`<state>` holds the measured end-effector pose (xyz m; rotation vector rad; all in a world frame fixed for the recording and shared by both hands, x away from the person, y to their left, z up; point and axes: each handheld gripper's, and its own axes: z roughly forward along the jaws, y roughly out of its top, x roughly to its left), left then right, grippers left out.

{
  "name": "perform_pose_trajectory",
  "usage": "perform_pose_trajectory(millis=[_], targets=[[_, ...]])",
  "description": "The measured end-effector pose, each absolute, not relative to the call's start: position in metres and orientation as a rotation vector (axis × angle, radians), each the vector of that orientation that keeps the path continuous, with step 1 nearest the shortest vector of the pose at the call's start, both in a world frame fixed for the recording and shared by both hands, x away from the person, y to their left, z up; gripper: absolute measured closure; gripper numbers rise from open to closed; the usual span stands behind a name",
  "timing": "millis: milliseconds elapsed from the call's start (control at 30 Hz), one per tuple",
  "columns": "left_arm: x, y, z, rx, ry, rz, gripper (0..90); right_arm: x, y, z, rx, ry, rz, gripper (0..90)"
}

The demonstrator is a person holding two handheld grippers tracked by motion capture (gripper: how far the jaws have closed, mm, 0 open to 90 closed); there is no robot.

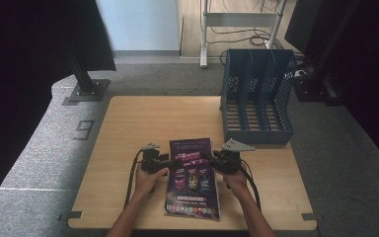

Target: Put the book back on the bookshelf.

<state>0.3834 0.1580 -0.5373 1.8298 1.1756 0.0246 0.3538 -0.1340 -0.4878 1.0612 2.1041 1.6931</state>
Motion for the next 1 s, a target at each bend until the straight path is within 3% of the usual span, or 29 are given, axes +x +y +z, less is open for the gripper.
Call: perform_pose_trajectory(millis=[300, 633, 1000], targets=[[0.383, 0.155, -0.534, 1.844, 1.104, -0.020, 21.3, 0.349, -0.134, -0.481, 1.000, 2.072, 1.727, 77.0], [0.380, 0.143, -0.517, 1.856, 1.032, 0.015, 20.5, 0.344, -0.134, -0.473, 0.949, 2.044, 1.759, 78.0], [0.375, 0.149, -0.505, 1.779, 1.018, 0.059, 34.0, 0.340, -0.140, -0.465, 0.909, 2.002, 1.806, 79.4]])
